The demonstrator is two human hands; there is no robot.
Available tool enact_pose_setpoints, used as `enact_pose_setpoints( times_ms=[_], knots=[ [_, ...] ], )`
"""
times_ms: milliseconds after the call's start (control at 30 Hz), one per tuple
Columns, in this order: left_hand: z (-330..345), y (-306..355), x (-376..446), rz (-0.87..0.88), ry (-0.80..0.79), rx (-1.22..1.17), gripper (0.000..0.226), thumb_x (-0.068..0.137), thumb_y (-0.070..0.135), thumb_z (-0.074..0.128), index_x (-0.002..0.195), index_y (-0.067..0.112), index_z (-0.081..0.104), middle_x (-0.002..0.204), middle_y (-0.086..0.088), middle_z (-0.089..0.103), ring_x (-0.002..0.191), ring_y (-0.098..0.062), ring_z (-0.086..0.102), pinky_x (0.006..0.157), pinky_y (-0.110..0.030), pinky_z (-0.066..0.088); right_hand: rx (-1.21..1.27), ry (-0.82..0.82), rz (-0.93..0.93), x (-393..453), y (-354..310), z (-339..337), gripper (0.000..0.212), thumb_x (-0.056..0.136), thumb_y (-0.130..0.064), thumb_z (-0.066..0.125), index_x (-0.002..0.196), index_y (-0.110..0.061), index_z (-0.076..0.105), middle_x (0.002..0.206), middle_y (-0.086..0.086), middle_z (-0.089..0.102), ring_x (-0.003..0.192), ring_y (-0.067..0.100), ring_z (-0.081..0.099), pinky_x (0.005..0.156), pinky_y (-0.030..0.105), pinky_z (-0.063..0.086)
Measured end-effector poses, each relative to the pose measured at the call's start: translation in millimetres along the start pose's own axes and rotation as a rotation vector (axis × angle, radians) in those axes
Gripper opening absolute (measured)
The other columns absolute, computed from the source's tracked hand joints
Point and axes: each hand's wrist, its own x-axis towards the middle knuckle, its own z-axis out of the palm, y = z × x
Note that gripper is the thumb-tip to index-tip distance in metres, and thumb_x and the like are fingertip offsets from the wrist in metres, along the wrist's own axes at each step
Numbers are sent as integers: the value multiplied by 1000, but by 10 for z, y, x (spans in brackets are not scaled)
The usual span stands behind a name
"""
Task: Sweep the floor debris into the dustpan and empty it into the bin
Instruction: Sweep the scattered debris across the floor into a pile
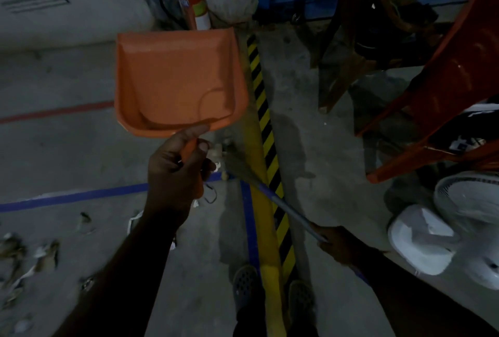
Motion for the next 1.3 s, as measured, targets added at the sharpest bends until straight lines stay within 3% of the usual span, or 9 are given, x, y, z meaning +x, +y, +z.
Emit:
enact_pose_setpoints(
  times_ms=[133,400,500,600,767,1033,1133,1233,1300],
  knots=[
    [82,94,-74,39,11,-5,26,100,1,56,117,14,70,86,-9,66,63,-21,57,53,-27,47,-43,37,-64,29,46,-80,60,100,-24,50,153,-26,21,109,9,63,56,-7,38,48,6,37],
    [143,155,-173,53,130,-22,27,101,0,55,120,13,69,91,-8,68,57,-13,57,50,-23,46,115,152,-41,263,-53,-488,60,97,-17,52,151,-30,28,113,19,64,56,-1,44,49,11,37],
    [100,150,-232,44,183,16,25,101,2,56,118,14,70,88,-3,69,57,-13,59,46,-22,43,20,162,-54,422,-230,-572,61,98,-18,50,152,-22,24,128,18,57,95,26,64,80,30,52],
    [22,106,-282,25,205,23,24,102,5,57,120,15,69,88,-2,68,59,-15,59,43,-21,39,-126,115,-100,599,-378,-551,63,98,-18,49,153,-17,19,147,16,43,129,32,48,101,31,40],
    [-38,47,-327,-7,250,-6,25,102,8,57,120,19,70,88,-7,66,58,-14,56,45,-21,34,-184,-82,-123,712,-583,-600,45,99,-19,48,143,-15,43,134,15,55,114,31,58,82,28,45],
    [-122,208,-105,42,282,-1,24,101,10,59,116,24,71,81,1,70,58,-16,58,45,-22,37,-105,64,-251,486,-419,-570,62,93,-20,54,146,-37,27,123,8,65,107,16,63,89,27,51],
    [-230,244,-36,50,312,7,26,102,9,58,126,13,67,89,0,71,59,-16,58,45,-23,38,-136,88,-213,410,-338,-530,62,96,-17,52,151,-24,24,134,5,57,116,14,58,86,9,37],
    [-332,246,-19,62,323,-17,27,102,8,58,128,9,65,91,-2,69,61,-19,57,50,-26,41,-69,16,-130,357,-290,-461,62,98,-14,50,152,-15,19,110,-3,62,80,-2,63,65,6,43],
    [-382,239,-36,68,330,-29,27,102,7,58,127,9,66,92,-3,69,61,-18,57,50,-24,43,-99,-43,-102,330,-299,-347,61,98,-12,47,152,-13,17,122,4,61,100,8,66,83,18,48]
  ],
)
